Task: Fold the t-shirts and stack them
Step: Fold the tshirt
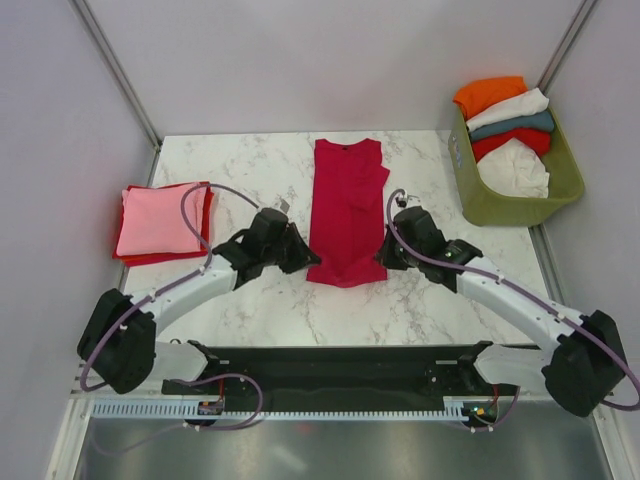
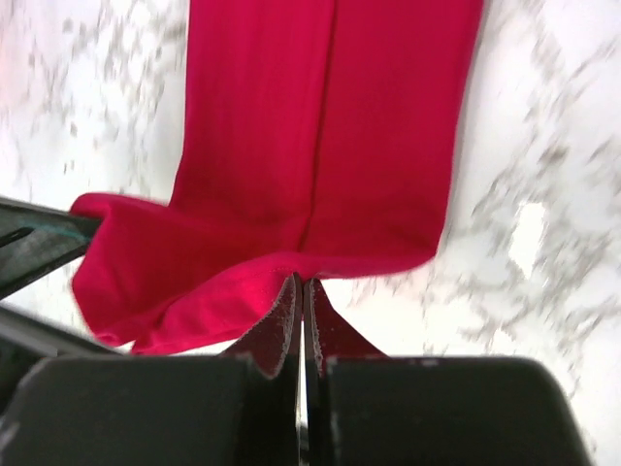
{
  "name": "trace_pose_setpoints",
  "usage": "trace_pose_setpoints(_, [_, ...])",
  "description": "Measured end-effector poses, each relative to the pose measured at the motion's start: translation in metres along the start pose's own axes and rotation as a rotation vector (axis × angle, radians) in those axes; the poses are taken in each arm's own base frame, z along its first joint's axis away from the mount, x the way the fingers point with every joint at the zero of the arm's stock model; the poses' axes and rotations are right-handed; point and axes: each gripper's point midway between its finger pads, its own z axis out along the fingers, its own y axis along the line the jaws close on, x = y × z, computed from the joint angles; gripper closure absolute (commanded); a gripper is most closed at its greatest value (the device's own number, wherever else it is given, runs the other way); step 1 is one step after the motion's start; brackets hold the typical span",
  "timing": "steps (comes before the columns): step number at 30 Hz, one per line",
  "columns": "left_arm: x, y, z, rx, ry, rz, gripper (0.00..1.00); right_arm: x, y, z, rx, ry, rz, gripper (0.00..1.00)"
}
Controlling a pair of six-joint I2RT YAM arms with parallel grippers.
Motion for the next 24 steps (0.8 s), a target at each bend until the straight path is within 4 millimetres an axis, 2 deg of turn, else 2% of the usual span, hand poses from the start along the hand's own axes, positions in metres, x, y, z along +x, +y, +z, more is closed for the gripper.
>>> trace_pose_setpoints(3, [-0.039,-0.010,0.009,-0.005,-0.056,-0.007,0.98,-0.033,-0.007,0.016,0.058,-0.045,0.003,1.00])
trace_pose_setpoints(7, [-0.084,-0.013,0.024,-0.033,-0.104,-0.013,0.98,-0.072,-0.024,0.042,0.126,-0.083,0.024,1.00])
trace_pose_setpoints(12, [-0.124,-0.008,0.046,-0.069,-0.132,-0.027,0.98,-0.097,-0.051,0.077,0.195,-0.074,0.057,1.00])
trace_pose_setpoints(17, [-0.147,-0.001,0.071,-0.091,-0.120,-0.044,0.98,-0.109,-0.069,0.105,0.228,-0.046,0.084,1.00])
trace_pose_setpoints(24, [-0.169,0.002,0.093,-0.093,-0.108,-0.058,0.98,-0.135,-0.072,0.129,0.209,-0.054,0.105,1.00])
